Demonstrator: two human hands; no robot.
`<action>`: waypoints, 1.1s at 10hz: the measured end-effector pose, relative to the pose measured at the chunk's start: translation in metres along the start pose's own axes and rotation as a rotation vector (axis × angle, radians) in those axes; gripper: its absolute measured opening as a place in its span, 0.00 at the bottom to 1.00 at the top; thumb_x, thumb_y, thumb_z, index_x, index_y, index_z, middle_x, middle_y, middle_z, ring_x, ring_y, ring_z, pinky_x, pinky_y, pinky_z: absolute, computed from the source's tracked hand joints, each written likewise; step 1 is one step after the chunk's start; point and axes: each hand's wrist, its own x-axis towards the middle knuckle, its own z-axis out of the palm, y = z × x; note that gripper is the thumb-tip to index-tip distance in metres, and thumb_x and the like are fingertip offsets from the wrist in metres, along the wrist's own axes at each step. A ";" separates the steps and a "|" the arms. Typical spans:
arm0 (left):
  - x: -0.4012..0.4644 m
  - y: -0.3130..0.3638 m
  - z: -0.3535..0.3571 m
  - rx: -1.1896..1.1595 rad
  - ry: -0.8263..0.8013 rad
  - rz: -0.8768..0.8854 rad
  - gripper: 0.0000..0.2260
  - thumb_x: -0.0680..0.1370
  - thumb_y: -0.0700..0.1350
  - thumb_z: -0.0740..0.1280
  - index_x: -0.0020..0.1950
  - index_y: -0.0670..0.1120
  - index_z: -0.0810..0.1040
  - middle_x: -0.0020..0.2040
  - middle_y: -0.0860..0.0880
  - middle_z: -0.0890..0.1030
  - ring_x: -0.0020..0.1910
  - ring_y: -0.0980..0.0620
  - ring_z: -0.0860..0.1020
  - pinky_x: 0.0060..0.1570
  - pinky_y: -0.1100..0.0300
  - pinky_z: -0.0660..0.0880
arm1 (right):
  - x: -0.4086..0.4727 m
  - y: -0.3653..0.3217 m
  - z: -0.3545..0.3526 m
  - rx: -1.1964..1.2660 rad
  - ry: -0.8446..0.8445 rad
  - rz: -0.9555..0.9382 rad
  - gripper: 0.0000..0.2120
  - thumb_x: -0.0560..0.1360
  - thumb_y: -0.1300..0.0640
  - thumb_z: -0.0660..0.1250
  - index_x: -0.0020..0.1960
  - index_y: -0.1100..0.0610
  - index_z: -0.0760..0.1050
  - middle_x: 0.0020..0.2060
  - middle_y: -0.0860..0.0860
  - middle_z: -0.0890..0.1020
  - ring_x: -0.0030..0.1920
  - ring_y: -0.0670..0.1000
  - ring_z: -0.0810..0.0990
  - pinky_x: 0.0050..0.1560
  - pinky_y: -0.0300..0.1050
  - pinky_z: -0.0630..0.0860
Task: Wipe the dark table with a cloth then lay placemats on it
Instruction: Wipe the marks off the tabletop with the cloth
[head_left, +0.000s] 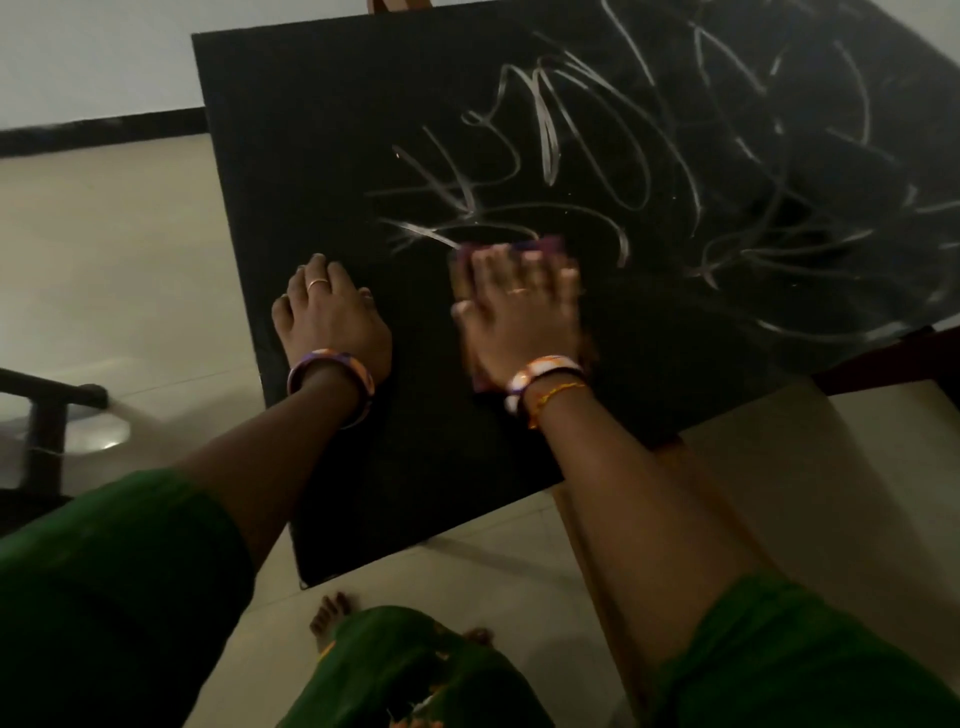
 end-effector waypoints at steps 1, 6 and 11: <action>0.000 0.002 0.002 0.005 0.004 -0.003 0.22 0.81 0.48 0.55 0.74 0.42 0.59 0.76 0.43 0.56 0.75 0.44 0.53 0.72 0.45 0.51 | 0.000 0.098 -0.014 -0.045 0.006 0.338 0.28 0.79 0.42 0.48 0.77 0.49 0.49 0.77 0.50 0.53 0.76 0.57 0.51 0.72 0.65 0.42; 0.013 -0.024 -0.015 -0.331 0.251 -0.090 0.16 0.80 0.45 0.57 0.66 0.42 0.71 0.68 0.43 0.70 0.68 0.43 0.67 0.67 0.48 0.61 | 0.010 -0.026 -0.003 -0.032 -0.006 -0.086 0.28 0.79 0.43 0.50 0.77 0.48 0.50 0.77 0.49 0.53 0.76 0.56 0.50 0.72 0.61 0.39; 0.074 -0.051 -0.045 -1.149 -0.338 -0.891 0.29 0.79 0.63 0.47 0.71 0.43 0.65 0.62 0.45 0.72 0.60 0.48 0.70 0.55 0.58 0.65 | 0.009 -0.137 0.010 0.028 -0.073 -0.224 0.29 0.79 0.43 0.52 0.77 0.49 0.49 0.77 0.50 0.51 0.76 0.57 0.47 0.72 0.59 0.37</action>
